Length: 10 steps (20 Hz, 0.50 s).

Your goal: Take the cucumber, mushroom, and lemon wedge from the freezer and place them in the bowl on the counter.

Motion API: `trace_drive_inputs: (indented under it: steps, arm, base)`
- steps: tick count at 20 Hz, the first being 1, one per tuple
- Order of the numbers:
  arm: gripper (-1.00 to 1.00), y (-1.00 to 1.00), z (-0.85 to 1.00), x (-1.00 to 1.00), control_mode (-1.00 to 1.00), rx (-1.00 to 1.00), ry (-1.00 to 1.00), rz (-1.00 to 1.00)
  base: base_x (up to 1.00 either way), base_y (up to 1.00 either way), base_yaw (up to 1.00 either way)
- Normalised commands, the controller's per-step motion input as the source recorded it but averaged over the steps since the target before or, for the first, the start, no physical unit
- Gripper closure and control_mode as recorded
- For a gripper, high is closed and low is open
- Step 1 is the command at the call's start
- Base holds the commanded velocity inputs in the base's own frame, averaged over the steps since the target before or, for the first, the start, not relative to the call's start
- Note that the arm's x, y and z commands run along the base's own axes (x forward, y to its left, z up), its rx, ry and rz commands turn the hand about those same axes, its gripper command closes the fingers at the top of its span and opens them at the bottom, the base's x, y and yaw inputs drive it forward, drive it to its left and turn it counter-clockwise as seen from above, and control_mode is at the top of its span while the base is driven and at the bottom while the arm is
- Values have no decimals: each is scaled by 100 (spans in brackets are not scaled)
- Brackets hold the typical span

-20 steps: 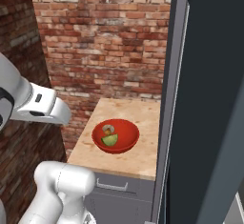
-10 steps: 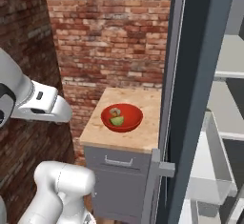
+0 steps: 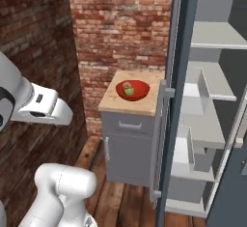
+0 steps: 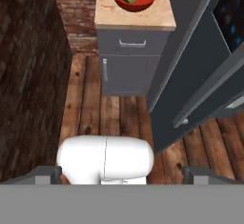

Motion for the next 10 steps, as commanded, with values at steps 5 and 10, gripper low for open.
trace_drive_inputs:
  steps: [5,10]
  arm:
    - [-100,0,0,0,100,0,0,0]
    - [-100,0,0,0,100,0,0,0]
  base:
    - [-92,-47,0]
    - [-19,-100,0]
